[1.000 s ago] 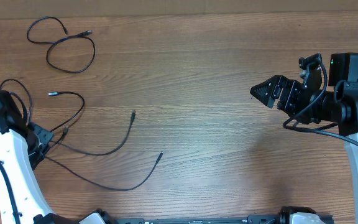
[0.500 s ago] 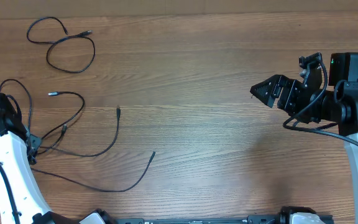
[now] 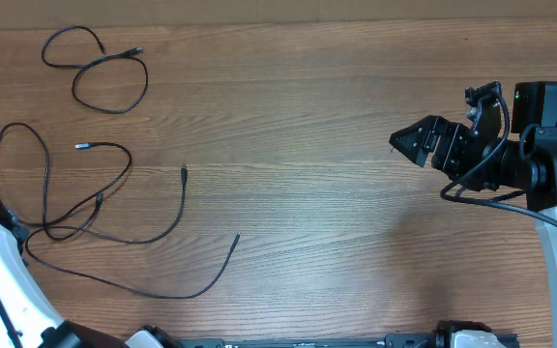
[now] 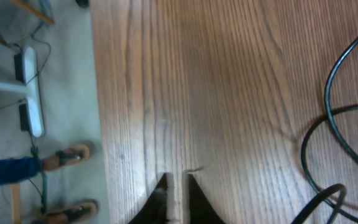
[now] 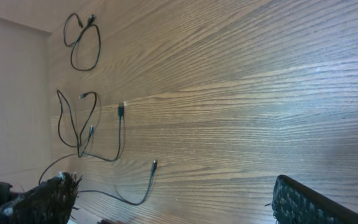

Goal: Untangle cables

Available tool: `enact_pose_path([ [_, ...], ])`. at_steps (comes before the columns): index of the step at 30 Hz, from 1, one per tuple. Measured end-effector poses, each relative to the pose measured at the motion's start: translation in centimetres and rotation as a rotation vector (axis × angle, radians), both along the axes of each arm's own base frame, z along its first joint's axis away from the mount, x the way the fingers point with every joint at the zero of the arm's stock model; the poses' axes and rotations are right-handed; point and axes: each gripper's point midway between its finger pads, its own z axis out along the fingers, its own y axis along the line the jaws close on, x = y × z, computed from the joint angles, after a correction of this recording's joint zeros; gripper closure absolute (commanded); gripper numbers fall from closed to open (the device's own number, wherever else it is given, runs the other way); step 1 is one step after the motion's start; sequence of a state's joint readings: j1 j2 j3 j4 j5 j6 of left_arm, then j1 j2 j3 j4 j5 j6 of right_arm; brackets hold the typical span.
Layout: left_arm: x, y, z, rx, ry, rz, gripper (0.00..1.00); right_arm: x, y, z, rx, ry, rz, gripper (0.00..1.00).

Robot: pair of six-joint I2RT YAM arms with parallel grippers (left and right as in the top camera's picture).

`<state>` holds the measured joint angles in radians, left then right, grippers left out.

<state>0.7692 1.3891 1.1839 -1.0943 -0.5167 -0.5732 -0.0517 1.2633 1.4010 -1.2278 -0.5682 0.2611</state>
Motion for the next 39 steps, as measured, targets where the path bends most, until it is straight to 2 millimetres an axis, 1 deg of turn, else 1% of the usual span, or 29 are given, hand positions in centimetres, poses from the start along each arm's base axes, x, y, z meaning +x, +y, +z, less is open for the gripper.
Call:
enact_pose_path([
  [1, 0.1, 0.1, -0.3, -0.015, -0.011, 0.004, 0.31, 0.0, 0.0, 0.0, 0.0, -0.002, 0.0, 0.0],
  [2, 0.5, -0.1, -0.6, -0.033, -0.03, -0.003, 0.13, 0.1, 0.0, 0.0, 0.0, -0.004, 0.0, 0.0],
  [3, 1.1, -0.4, -0.9, -0.059, -0.059, -0.015, 0.06, 0.1, 0.0, 0.0, -0.001, -0.005, 0.0, 0.0],
  [6, 2.7, -1.6, -1.7, -0.144, -0.144, -0.049, 0.04, 0.1, 0.0, 0.1, -0.001, -0.005, 0.0, 0.0],
  [7, 3.5, -2.2, -1.9, -0.183, -0.183, -0.068, 0.06, 0.1, 0.0, 0.0, -0.001, -0.004, 0.0, 0.0],
  [8, 4.0, -2.5, -2.1, -0.205, -0.207, -0.085, 0.11, 0.1, 0.0, 0.0, 0.0, -0.004, 0.0, 0.0],
  [9, 4.5, -2.8, -2.1, -0.226, -0.23, -0.108, 0.19, 0.1, 0.0, 0.0, 0.0, -0.003, 0.0, 0.0],
  [11, 5.4, -3.3, -2.2, -0.258, -0.26, -0.157, 0.29, 0.0, 0.0, 0.0, 0.0, -0.002, 0.0, 0.0],
  [13, 5.9, -4.0, -2.3, -0.295, -0.277, -0.204, 0.3, 0.0, 0.0, 0.0, 0.0, -0.002, 0.0, 0.0],
  [15, 5.8, -4.8, -2.6, -0.34, -0.265, -0.236, 0.3, 0.1, 0.0, 0.0, 0.0, -0.003, 0.0, 0.0],
  [17, 5.3, -5.7, -3.2, -0.391, -0.239, -0.246, 0.4, 0.1, 0.0, 0.0, 0.0, -0.005, 0.0, 0.0],
  [19, 4.8, -6.5, -3.8, -0.441, -0.205, -0.251, 0.46, 0.2, 0.0, 0.0, -0.001, -0.004, 0.0, 0.0],
  [21, 4.4, -6.8, -4.4, -0.476, -0.176, -0.243, 0.59, 0.3, 0.0, -0.2, 0.0, 0.002, 0.0, 0.0],
  [22, 4.3, -6.8, -4.7, -0.482, -0.163, -0.243, 0.64, 0.4, 0.0, -0.3, 0.0, 0.005, 0.0, 0.0],
  [23, 4.2, -6.7, -4.9, -0.485, -0.15, -0.241, 0.71, 0.4, 0.0, -0.3, 0.0, 0.008, 0.0, 0.0],
  [24, 4.0, -6.5, -5.3, -0.487, -0.131, -0.239, 0.8, 0.4, 0.0, -0.5, 0.001, 0.013, 0.0, 0.0],
  [25, 3.8, -6.3, -5.5, -0.486, -0.11, -0.238, 0.93, 0.5, 0.0, -0.6, 0.001, 0.021, -0.001, 0.0],
  [26, 3.5, -6.0, -5.7, -0.478, -0.085, -0.231, 0.96, 0.4, 0.0, -0.6, 0.001, 0.022, 0.0, 0.0],
  [29, 2.9, -5.4, -5.9, -0.45, -0.041, -0.204, 0.96, 0.5, 0.0, -0.7, 0.001, 0.024, 0.001, 0.0],
  [32, 2.2, -4.2, -5.7, -0.39, -0.001, -0.168, 0.96, 0.6, 0.0, -0.9, 0.002, 0.033, 0.0, 0.0],
  [35, 1.2, -2.4, -5.1, -0.29, 0.064, -0.135, 0.96, 0.7, 0.0, -1.3, 0.002, 0.047, 0.0, 0.0],
  [39, -0.3, -0.1, -3.9, -0.155, 0.169, -0.097, 0.96, 0.8, -0.1, -1.6, 0.003, 0.059, 0.0, 0.0],
])
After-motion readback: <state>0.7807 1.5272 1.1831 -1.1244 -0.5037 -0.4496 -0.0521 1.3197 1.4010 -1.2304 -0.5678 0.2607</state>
